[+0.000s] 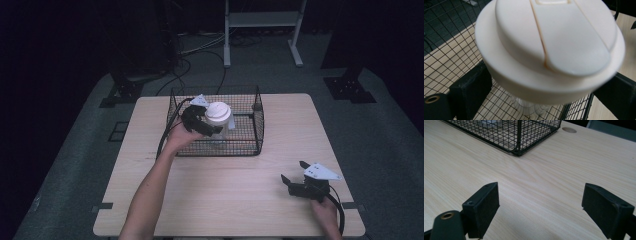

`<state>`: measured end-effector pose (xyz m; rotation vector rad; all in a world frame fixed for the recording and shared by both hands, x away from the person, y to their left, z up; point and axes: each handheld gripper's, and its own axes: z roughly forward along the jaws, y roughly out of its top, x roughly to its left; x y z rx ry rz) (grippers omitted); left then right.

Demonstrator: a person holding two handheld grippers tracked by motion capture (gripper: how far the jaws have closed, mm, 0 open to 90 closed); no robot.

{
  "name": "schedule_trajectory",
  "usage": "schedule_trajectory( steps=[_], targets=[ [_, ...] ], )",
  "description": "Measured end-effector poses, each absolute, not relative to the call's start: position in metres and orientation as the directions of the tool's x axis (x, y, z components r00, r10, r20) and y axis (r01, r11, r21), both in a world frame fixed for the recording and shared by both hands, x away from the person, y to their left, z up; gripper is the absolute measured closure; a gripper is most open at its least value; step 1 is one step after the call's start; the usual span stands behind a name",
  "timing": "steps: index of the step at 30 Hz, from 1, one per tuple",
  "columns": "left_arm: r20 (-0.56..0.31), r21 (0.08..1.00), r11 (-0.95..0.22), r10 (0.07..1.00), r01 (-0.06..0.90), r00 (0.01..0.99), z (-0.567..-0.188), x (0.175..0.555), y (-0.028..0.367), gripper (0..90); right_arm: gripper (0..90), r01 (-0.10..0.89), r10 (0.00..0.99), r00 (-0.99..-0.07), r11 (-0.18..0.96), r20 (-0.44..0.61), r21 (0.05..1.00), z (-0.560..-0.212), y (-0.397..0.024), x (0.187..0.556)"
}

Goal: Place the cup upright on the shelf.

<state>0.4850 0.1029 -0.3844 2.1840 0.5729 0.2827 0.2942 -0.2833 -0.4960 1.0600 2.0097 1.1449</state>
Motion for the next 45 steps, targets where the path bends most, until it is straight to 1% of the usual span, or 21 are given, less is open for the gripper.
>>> schedule_trajectory(
  steps=[4, 10, 17, 22, 32, 35, 38, 45],
  targets=[
    [0.025, 0.78, -0.55, 0.502, 0.297, 0.865, -0.383, 0.481, 0.107, 3.2, 13.5, 0.349, 0.855, -0.509, 0.313, -0.102, 0.883, -0.496, -0.283, 0.294],
    [0.017, 0.777, -0.548, 0.513, 0.312, 0.858, -0.382, 0.478, 0.117, 2.5, 13.5, 0.349, 0.854, -0.51, 0.314, -0.102, 0.883, -0.496, -0.283, 0.294],
    [0.021, 0.789, -0.535, 0.517, 0.304, 0.856, -0.379, 0.469, 0.126, 2.5, 13.5, 0.349, 0.855, -0.509, 0.314, -0.103, 0.883, -0.496, -0.283, 0.294],
    [0.038, 0.781, -0.552, 0.508, 0.291, 0.861, -0.376, 0.461, 0.13, 2.5, 13.5, 0.35, 0.855, -0.509, 0.313, -0.101, 0.883, -0.496, -0.283, 0.294],
    [0.043, 0.777, -0.557, 0.509, 0.291, 0.86, -0.374, 0.449, 0.143, 2.5, 13.5, 0.35, 0.855, -0.508, 0.313, -0.102, 0.883, -0.496, -0.283, 0.294],
    [0.04, 0.78, -0.552, 0.513, 0.294, 0.857, -0.375, 0.445, 0.147, 2.5, 13.5, 0.353, 0.856, -0.508, 0.311, -0.098, 0.882, -0.496, -0.283, 0.294],
    [0.062, 0.772, -0.568, 0.515, 0.286, 0.855, -0.375, 0.44, 0.151, 2.5, 13.5, 0.35, 0.855, -0.508, 0.314, -0.102, 0.883, -0.496, -0.283, 0.294],
    [0.061, 0.784, -0.555, 0.513, 0.277, 0.856, -0.374, 0.424, 0.161, 2.5, 13.5, 0.352, 0.855, -0.508, 0.314, -0.102, 0.882, -0.496, -0.283, 0.294]
  ],
)
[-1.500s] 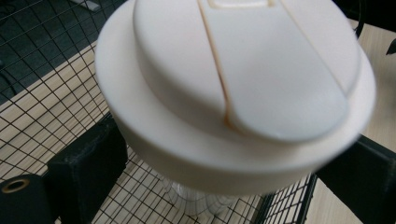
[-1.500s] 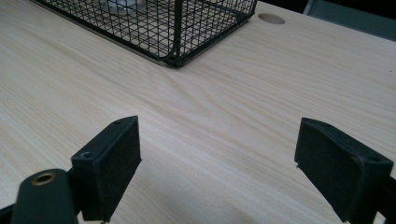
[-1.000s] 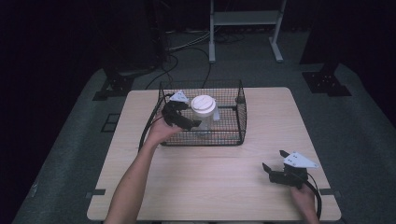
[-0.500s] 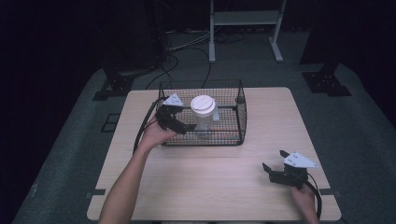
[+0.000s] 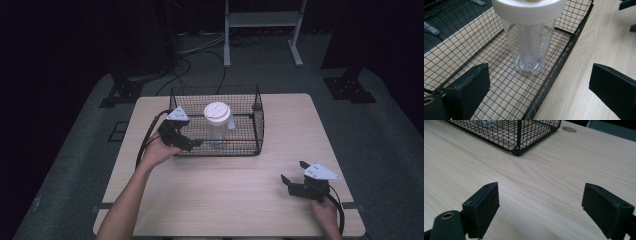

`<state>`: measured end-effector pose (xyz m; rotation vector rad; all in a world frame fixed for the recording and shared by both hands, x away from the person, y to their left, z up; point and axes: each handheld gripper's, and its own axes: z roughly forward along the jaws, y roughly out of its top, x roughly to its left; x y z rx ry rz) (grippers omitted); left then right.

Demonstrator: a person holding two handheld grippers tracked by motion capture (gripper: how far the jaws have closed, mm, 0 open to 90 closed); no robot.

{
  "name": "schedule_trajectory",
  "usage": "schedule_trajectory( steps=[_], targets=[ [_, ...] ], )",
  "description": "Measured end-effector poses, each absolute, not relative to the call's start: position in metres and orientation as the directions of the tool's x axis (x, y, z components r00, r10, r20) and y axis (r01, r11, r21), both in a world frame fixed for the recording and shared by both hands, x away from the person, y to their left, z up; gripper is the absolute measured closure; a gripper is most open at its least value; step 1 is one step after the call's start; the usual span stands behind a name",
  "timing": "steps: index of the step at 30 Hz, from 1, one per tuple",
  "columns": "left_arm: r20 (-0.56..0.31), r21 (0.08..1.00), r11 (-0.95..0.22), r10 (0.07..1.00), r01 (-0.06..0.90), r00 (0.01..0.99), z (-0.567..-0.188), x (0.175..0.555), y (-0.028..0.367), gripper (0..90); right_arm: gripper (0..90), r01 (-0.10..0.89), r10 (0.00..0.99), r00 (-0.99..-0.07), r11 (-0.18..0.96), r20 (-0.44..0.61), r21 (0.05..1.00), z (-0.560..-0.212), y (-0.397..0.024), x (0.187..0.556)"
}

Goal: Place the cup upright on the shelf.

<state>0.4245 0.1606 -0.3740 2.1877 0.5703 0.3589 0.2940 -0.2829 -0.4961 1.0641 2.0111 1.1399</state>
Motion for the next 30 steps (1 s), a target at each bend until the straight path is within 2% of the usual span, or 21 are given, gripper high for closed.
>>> schedule_trajectory(
  steps=[30],
  targets=[
    [0.043, 0.823, -0.513, 0.486, 0.245, 0.873, -0.399, 0.371, 0.179, 2.7, 13.5, 0.355, 0.856, -0.506, 0.317, -0.104, 0.879, -0.496, -0.282, 0.294]
  ],
)
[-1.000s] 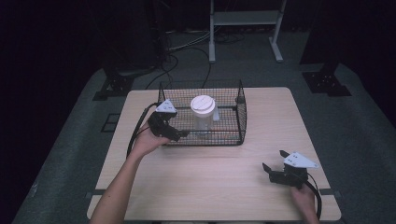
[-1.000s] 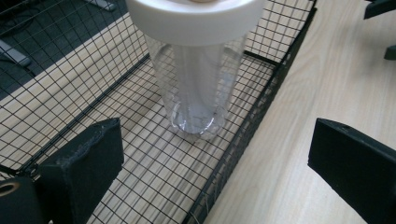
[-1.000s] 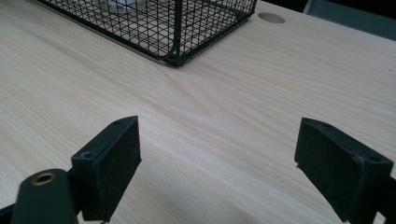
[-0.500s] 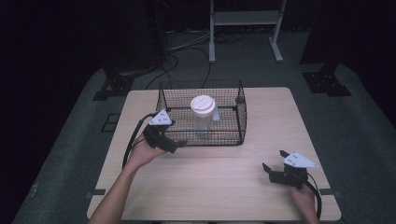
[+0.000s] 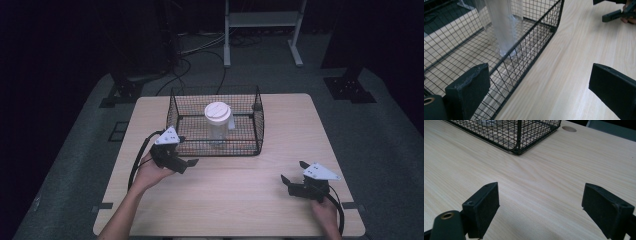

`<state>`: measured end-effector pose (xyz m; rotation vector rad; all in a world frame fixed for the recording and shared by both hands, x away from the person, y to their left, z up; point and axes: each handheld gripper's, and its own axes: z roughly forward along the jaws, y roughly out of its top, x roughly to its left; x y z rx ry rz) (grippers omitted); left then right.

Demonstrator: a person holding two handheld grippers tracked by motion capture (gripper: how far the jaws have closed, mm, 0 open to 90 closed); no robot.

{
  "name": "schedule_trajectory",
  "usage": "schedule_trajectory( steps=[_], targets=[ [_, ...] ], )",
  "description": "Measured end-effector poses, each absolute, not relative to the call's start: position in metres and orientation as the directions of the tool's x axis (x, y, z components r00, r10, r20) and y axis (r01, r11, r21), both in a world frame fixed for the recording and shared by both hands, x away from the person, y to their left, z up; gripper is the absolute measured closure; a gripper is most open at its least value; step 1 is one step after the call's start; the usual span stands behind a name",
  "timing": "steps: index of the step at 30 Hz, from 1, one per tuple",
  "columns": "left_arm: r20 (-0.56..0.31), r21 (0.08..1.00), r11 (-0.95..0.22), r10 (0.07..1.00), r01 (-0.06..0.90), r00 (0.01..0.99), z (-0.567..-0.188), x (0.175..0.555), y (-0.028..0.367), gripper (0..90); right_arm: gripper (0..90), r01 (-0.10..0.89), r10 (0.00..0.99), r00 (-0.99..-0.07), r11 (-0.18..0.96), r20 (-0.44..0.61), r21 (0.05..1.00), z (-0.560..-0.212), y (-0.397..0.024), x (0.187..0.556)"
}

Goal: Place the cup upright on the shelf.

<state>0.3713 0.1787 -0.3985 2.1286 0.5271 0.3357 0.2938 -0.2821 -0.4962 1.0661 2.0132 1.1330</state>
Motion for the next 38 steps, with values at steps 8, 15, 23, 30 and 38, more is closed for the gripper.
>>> schedule_trajectory(
  steps=[8, 15, 23, 30, 38],
  targets=[
    [0.027, 0.835, -0.491, 0.489, 0.249, 0.872, -0.411, 0.359, 0.186, 2.6, 13.5, 0.356, 0.856, -0.506, 0.318, -0.105, 0.879, -0.496, -0.282, 0.294],
    [0.025, 0.835, -0.489, 0.491, 0.252, 0.871, -0.418, 0.349, 0.189, 2.6, 13.5, 0.357, 0.856, -0.507, 0.321, -0.107, 0.877, -0.496, -0.282, 0.294],
    [0.026, 0.844, -0.476, 0.496, 0.247, 0.868, -0.427, 0.334, 0.195, 2.5, 13.5, 0.357, 0.855, -0.508, 0.322, -0.107, 0.877, -0.496, -0.282, 0.293],
    [0.029, 0.857, -0.453, 0.514, 0.243, 0.857, -0.434, 0.323, 0.2, 2.5, 13.5, 0.355, 0.854, -0.509, 0.323, -0.108, 0.877, -0.496, -0.282, 0.293],
    [0.028, 0.889, -0.395, 0.548, 0.23, 0.836, -0.45, 0.298, 0.209, 1.8, 13.5, 0.349, 0.851, -0.513, 0.324, -0.11, 0.879, -0.496, -0.282, 0.293]
  ],
)
